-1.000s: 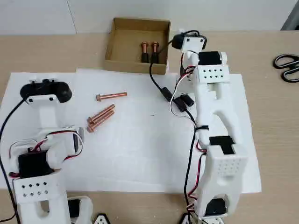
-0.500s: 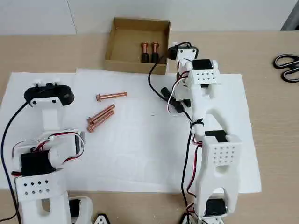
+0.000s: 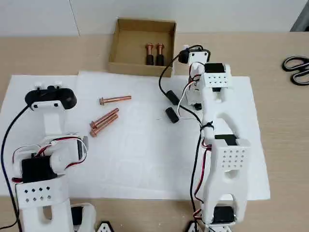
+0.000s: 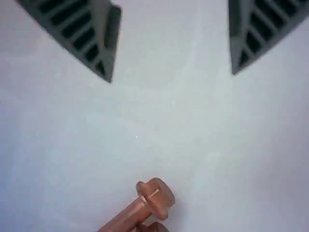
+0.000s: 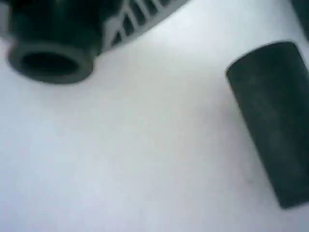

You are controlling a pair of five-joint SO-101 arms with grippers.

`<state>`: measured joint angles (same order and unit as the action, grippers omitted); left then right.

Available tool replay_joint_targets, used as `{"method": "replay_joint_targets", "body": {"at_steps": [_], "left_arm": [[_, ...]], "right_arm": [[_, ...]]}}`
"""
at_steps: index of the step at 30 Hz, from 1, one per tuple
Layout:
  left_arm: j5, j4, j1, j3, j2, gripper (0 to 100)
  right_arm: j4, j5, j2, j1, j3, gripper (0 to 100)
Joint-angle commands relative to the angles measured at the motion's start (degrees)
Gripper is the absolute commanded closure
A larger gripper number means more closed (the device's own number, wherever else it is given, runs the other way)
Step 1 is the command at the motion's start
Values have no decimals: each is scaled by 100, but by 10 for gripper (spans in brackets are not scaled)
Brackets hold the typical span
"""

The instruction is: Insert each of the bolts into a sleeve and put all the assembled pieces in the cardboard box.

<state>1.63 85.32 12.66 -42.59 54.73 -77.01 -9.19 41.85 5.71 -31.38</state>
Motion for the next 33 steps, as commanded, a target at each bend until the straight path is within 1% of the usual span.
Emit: {"method": "replay_joint_targets", "body": {"at_steps": [1, 9, 13, 16, 20, 25, 29, 33], "left_arm": [[-18, -158, 53, 31, 62, 852], [-18, -158, 35, 31, 62, 852], [-18, -158, 44, 31, 62, 852], [-18, -158, 44, 31, 62, 852], [-18, -158, 44, 31, 62, 852], [-18, -158, 44, 31, 62, 852], [-18, -158, 44, 31, 62, 852], [-18, -158, 44, 31, 62, 852]], "right_arm": [[-479, -53, -347, -48, -229, 995], [-1824, 44, -1569, 48, -325, 995], [-1895, 484, -2149, 66, 229, 995], [-1859, 563, -2519, 268, 976, 993], [-1270, 563, -2703, 444, 1908, 991], [-321, 563, -2703, 435, 2892, 991], [207, 563, -2703, 444, 3429, 988], [330, 563, -2703, 444, 3657, 913]]}}
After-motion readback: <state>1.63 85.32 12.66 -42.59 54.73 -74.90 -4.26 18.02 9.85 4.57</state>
